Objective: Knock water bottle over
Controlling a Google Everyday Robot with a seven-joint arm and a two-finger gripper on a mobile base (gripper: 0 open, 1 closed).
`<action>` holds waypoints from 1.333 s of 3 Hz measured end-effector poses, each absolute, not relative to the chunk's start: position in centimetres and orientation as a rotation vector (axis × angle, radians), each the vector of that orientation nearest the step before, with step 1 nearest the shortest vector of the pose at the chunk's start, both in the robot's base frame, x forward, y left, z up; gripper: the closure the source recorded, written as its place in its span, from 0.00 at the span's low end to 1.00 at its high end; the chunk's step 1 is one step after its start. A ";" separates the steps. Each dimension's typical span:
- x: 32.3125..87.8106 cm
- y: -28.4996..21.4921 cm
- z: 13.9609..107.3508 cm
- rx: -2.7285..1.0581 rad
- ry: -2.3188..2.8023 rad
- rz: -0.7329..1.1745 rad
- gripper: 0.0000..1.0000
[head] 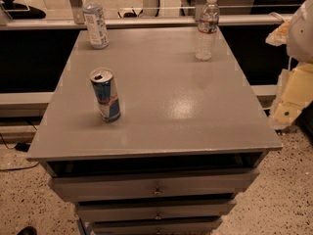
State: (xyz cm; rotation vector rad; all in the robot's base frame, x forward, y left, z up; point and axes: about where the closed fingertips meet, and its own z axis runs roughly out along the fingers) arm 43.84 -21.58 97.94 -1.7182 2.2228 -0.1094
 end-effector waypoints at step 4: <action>59.7 -25.3 91.7 -1.381 2.180 0.096 0.00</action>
Offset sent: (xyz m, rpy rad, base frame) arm 0.1017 -0.0227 -0.0553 0.2783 -0.0206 -0.0735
